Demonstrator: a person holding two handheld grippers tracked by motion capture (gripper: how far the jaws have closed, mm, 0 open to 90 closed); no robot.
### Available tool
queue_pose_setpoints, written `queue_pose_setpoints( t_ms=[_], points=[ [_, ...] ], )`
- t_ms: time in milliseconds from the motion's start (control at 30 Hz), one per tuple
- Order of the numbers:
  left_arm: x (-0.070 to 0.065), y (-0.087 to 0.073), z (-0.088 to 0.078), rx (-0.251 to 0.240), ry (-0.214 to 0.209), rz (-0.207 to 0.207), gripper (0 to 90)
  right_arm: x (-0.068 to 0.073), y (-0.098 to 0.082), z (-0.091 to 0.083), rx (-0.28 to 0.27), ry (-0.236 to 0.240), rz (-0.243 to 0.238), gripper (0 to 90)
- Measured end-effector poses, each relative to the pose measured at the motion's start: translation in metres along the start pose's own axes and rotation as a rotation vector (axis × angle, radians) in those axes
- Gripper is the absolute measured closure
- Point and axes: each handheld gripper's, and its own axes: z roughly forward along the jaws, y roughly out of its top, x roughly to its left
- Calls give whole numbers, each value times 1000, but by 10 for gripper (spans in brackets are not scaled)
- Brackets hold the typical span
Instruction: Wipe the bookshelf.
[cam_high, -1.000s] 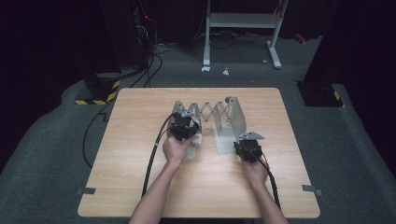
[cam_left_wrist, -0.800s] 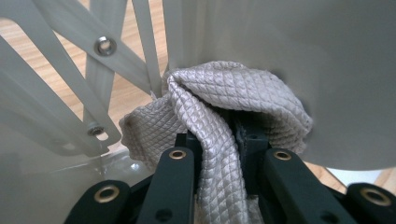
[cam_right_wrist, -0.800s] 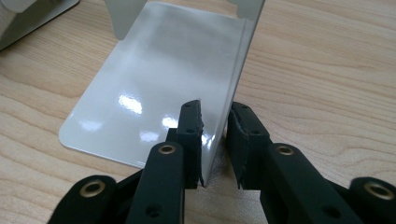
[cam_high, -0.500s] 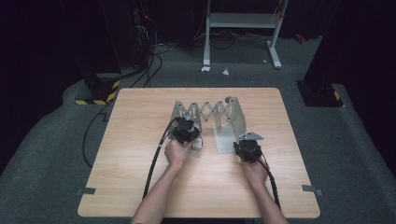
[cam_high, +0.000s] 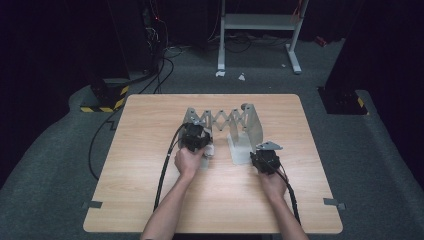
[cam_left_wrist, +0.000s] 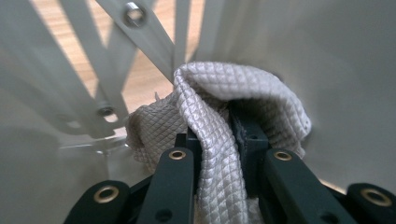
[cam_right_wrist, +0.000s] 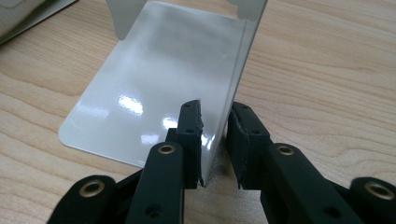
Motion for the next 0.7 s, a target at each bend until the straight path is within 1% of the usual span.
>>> queue_pose_setpoints(
  t_ms=[100, 300, 433, 500, 567, 700],
  points=[
    [0, 3, -5, -12, 3, -5, 787, 0, 0, 0, 0, 1, -1, 753],
    [-1, 16, -14, -44, -10, -17, 789, 0, 0, 0, 1, -1, -1, 753],
    [-2, 23, -24, -79, -12, -17, 790, 0, 0, 0, 1, 0, -1, 753],
    [-1, 25, -28, -102, -18, -32, 790, 0, 0, 0, 1, 0, -1, 753],
    [-1, 28, -30, -101, -18, -37, 789, 0, 0, 0, 1, 0, -1, 753],
    [-2, 36, -33, -95, -1, -18, 790, 1, 0, 0, 1, -2, -1, 753]
  ],
)
